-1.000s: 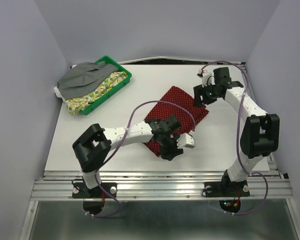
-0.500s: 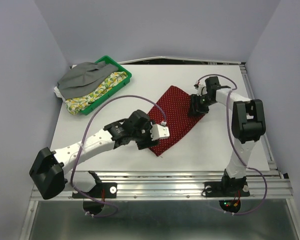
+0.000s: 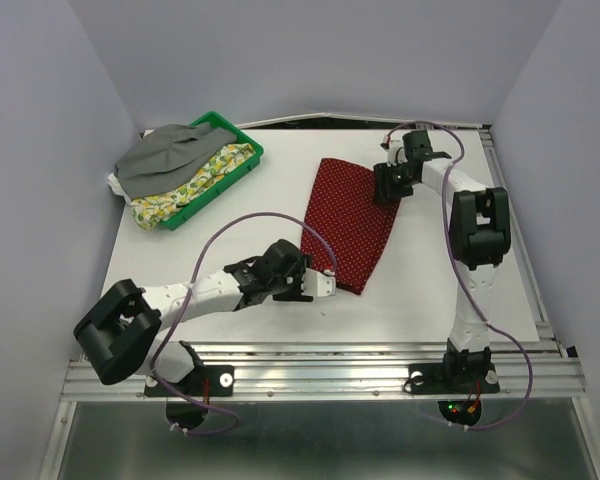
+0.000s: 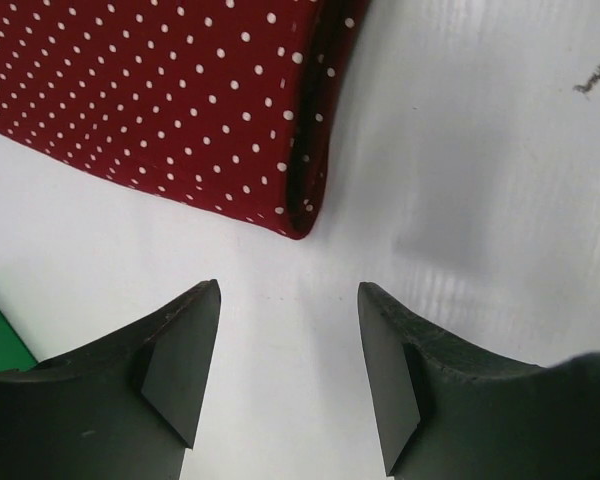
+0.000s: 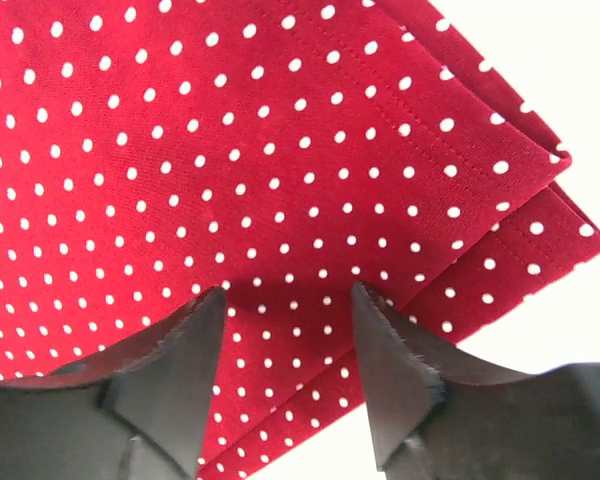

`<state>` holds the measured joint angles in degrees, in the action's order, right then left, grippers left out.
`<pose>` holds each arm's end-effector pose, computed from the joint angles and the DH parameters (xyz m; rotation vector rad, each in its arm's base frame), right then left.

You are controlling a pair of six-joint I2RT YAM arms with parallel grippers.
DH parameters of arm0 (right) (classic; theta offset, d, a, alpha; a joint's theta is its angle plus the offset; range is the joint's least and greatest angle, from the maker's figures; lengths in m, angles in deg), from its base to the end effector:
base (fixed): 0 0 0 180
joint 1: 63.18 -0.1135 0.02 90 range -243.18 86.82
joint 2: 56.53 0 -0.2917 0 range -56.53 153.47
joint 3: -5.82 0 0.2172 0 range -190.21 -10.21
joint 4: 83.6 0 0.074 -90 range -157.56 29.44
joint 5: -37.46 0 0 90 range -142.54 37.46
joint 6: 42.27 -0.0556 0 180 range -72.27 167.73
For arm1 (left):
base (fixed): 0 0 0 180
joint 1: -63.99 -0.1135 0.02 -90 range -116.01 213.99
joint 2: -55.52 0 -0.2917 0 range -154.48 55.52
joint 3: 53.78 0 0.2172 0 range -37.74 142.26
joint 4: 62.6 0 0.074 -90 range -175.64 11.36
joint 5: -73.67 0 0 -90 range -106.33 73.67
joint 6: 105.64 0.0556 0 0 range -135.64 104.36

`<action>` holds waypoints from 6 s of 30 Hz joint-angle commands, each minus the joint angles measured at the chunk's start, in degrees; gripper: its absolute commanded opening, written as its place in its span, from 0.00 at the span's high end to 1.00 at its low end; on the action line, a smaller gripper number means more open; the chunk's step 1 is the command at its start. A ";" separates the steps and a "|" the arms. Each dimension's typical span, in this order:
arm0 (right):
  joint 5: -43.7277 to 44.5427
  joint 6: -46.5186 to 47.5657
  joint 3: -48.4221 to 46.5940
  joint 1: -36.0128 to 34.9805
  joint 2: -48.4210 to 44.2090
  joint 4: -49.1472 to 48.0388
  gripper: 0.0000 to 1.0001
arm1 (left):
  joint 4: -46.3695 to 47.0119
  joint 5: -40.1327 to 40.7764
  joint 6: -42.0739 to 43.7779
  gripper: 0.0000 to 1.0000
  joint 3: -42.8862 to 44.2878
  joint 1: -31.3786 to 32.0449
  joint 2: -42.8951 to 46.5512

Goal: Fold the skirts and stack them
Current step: Fold the skirt

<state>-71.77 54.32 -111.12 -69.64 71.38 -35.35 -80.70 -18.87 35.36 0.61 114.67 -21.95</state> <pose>0.4721 0.0719 0.1936 -0.4115 2.5422 0.4350 0.1591 -0.1981 0.2278 1.7894 1.4276 -0.0478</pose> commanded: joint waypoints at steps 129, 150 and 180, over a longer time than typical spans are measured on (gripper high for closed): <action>-34.12 -59.67 48.50 -15.07 -9.78 -64.73 0.71 | -27.55 10.02 -3.89 1.00 39.95 6.19 -16.83; -24.47 -26.04 11.28 -5.58 -10.51 -21.50 0.45 | -36.26 6.85 -6.44 1.00 37.50 9.79 -11.39; -33.16 -22.59 22.94 -7.43 -3.02 -16.65 0.77 | -30.72 14.50 4.63 0.95 52.96 4.26 -24.38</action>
<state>-105.76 30.82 -91.25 -75.39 70.25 -53.06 -115.06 -5.93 37.00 48.32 121.16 -43.57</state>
